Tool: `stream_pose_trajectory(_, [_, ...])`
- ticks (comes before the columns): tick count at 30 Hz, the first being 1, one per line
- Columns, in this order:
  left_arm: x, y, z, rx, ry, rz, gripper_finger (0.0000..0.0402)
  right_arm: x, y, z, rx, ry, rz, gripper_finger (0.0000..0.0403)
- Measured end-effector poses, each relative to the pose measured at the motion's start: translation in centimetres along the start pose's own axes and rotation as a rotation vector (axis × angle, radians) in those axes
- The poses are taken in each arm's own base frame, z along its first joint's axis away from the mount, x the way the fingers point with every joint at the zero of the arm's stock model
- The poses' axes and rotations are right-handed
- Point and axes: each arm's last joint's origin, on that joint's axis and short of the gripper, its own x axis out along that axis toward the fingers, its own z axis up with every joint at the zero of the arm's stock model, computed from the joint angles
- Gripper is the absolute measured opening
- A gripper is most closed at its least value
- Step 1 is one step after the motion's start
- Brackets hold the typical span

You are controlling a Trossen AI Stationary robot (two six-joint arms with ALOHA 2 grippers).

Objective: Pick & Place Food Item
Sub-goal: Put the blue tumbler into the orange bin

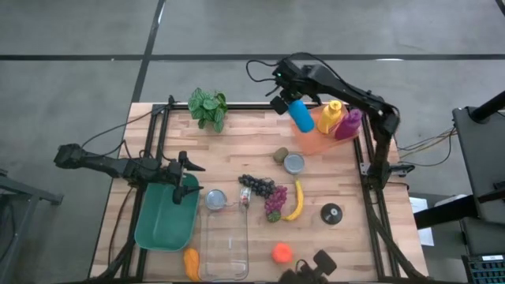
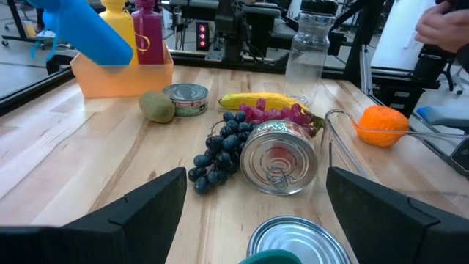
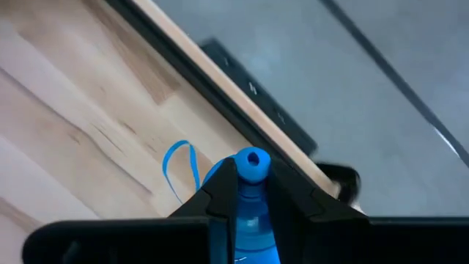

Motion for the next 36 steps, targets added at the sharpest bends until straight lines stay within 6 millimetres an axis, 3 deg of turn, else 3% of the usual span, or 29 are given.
stream_pose_trajectory(7, [0.0,0.0,0.0,0.0,0.0,0.0,0.0336,-2.0,0.2,-4.0,0.082,-0.259,-0.028,0.0044])
stream_pose_trajectory(11, [0.0,0.0,0.0,0.0,-0.001,0.0,0.0336,-3.4,1.9,-6.3,0.082,-0.368,-0.158,0.0044])
stream_pose_trajectory(15, [0.0,0.0,0.0,0.0,0.0,0.0,0.0336,-3.8,3.3,-8.4,0.215,-0.447,-0.328,0.0044])
stream_pose_trajectory(23, [0.0,0.0,0.0,0.0,-0.001,0.0,0.0336,-2.1,5.1,-10.4,0.429,-0.575,-0.414,0.0044])
stream_pose_trajectory(36, [0.0,0.0,0.0,0.0,-0.001,0.0,0.0336,0.3,6.8,-12.9,0.496,-0.717,-0.471,0.0044])
